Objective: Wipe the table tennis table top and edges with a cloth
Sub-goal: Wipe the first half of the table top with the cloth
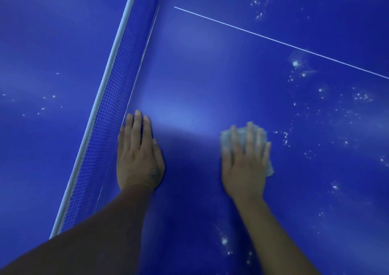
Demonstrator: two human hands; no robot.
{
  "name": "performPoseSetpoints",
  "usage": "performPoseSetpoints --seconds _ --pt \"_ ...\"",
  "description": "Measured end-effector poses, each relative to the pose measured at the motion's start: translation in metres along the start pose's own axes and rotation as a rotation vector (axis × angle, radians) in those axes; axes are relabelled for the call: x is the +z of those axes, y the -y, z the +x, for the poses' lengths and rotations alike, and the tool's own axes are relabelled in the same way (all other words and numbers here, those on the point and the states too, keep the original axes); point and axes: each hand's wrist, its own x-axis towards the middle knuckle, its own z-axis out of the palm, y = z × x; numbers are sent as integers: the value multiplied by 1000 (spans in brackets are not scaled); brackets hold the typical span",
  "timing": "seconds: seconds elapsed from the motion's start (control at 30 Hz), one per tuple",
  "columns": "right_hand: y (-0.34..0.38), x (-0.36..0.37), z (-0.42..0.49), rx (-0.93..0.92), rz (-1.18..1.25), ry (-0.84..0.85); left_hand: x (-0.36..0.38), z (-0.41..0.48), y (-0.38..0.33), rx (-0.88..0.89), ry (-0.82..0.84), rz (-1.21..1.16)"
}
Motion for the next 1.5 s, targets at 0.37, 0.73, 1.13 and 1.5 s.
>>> performPoseSetpoints --seconds 0.37,0.73,1.13,1.5 --pt "98 11 8 -138 80 -43 2 0 3 26 3 17" --pt "-6 -8 38 84 -17 71 0 -3 0 6 -4 -8" --pt "77 9 -162 -220 113 80 -20 -90 29 130 53 18" --pt "-43 -17 -18 210 70 122 -20 -145 42 145 41 3"
